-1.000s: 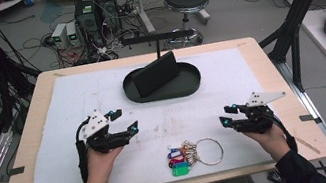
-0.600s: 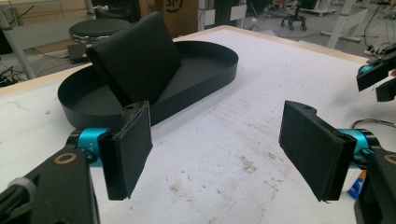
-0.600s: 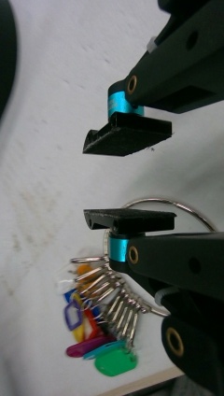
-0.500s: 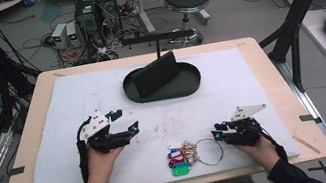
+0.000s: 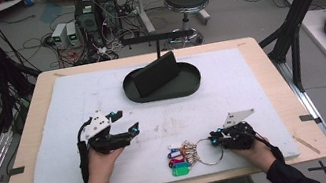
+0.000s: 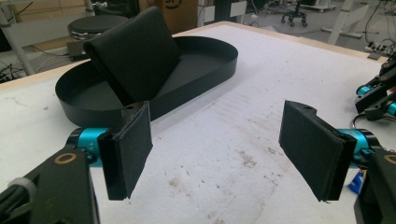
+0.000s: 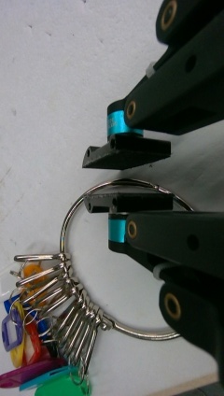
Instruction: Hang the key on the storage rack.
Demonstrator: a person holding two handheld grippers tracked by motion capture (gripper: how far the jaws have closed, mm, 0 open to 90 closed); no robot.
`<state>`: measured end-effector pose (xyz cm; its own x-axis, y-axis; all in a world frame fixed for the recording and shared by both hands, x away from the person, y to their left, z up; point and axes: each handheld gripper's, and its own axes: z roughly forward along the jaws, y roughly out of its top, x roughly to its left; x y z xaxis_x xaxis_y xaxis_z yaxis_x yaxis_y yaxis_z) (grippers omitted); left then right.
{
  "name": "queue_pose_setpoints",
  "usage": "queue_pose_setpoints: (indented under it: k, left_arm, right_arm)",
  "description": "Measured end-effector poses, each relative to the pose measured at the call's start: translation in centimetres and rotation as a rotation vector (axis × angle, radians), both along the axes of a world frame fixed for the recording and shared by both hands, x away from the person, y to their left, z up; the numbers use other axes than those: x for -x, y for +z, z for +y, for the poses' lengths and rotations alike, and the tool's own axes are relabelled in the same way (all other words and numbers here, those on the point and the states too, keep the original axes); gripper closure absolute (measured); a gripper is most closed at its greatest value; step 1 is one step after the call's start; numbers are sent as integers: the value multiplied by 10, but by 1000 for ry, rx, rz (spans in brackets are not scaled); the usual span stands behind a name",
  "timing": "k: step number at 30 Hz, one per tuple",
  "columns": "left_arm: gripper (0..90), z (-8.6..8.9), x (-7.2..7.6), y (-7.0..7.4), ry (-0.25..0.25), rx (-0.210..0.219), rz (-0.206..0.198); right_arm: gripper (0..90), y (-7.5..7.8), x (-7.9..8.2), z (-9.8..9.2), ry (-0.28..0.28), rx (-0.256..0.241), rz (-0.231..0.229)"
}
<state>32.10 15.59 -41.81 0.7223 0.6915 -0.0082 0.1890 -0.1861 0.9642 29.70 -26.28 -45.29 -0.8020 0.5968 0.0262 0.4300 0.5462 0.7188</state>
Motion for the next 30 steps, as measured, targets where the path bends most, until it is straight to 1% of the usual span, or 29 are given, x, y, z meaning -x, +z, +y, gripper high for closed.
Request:
queue_pose_setpoints:
  k: [1, 2, 3, 9, 11, 12, 13, 14, 15, 19, 21, 23, 24, 25, 26, 27, 28, 29, 30]
  left_arm:
    - [255, 0, 0, 0, 0, -4, 1]
    - [255, 0, 0, 0, 0, -4, 1]
    - [255, 0, 1, 0, 3, -4, 1]
    - [255, 1, 2, -1, 5, -9, 1]
    - [255, 2, 3, -1, 6, -8, 1]
    - [255, 2, 3, -1, 6, -8, 1]
    - [255, 2, 4, -1, 11, -9, 0]
    - [255, 2, 4, -1, 11, -9, 0]
    - [255, 4, 4, -2, 13, -12, 0]
    - [255, 5, 6, -2, 21, -8, -2]
    - [255, 6, 7, -2, 22, -12, -3]
    - [255, 7, 8, -2, 24, -10, -3]
    - [255, 7, 8, -2, 24, -10, -3]
    - [255, 7, 8, -2, 26, -11, -5]
    - [255, 7, 8, -2, 27, -13, -5]
    - [255, 8, 9, -2, 28, -11, -6]
    - [255, 8, 9, -2, 28, -12, -6]
    - [255, 8, 9, -2, 30, -14, -6]
    - [255, 8, 9, -2, 30, -14, -6]
  right_arm:
    - [809, 0, 0, 0, -2, 2, -5]
    - [809, 0, 0, 0, -2, 2, -5]
    - [873, 0, 1, 1, 7, 18, -19]
    - [876, 1, 0, 2, 7, 22, -24]
    - [876, 4, -2, 2, -7, 3, -48]
    - [876, 4, -2, 2, -7, 3, -48]
    - [875, 7, -3, 1, -24, -15, -61]
    - [875, 7, -3, 1, -24, -15, -61]
    - [876, 11, -4, 0, -43, -44, -79]
    - [876, 20, -5, -4, -83, -108, -110]
    - [877, 24, -6, -6, -93, -134, -127]
    - [877, 27, -6, -7, -101, -165, -125]
    - [877, 27, -6, -7, -101, -165, -125]
    - [877, 28, -7, -6, -106, -187, -124]
    - [877, 28, -7, -6, -106, -187, -124]
    - [900, 29, -6, -4, -112, -204, -123]
    - [900, 30, -6, -4, -107, -220, -130]
    - [900, 32, -6, -3, -107, -238, -127]
    - [900, 33, -5, -3, -107, -244, -120]
